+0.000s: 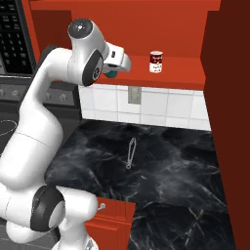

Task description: Restock the canned food cabinet by taking the new fresh canned food from the counter and placing it in the cabinet. Then, take the old canned food from the cabinet and place it on the counter.

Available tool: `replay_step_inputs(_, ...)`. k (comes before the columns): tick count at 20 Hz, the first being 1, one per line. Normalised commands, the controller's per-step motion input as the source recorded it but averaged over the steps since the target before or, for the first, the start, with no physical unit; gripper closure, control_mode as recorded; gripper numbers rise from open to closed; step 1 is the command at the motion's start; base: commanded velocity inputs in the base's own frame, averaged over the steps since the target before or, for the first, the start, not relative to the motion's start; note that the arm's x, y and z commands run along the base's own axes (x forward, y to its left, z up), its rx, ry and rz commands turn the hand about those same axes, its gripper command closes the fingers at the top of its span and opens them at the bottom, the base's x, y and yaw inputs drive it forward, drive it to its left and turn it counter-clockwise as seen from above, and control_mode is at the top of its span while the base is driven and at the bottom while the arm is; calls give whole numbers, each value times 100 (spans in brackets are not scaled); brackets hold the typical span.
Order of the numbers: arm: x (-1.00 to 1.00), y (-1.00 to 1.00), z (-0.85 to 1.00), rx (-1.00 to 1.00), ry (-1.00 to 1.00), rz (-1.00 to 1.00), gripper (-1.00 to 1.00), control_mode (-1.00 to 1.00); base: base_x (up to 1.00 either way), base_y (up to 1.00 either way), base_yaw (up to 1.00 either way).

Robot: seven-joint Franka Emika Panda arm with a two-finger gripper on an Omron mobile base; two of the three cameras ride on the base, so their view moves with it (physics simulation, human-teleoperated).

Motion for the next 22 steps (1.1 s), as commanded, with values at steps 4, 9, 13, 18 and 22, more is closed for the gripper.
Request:
replay_step_inputs(4, 71, 0, -31, 0, 0, 0, 100, -100, 0, 0, 0)
replay_step_inputs(9, 59, 0, -6, 0, 0, 0, 100, -100, 0, 0, 0)
replay_step_inputs(13, 47, 0, 0, 0, 10, 0, 100, -100, 0, 0, 0)
replay_step_inputs(18, 31, 0, -2, 0, 7, 0, 100, -100, 0, 0, 0)
replay_step_inputs(22, 23, 0, -17, 0, -1, 0, -100, -100, 0, 0, 0)
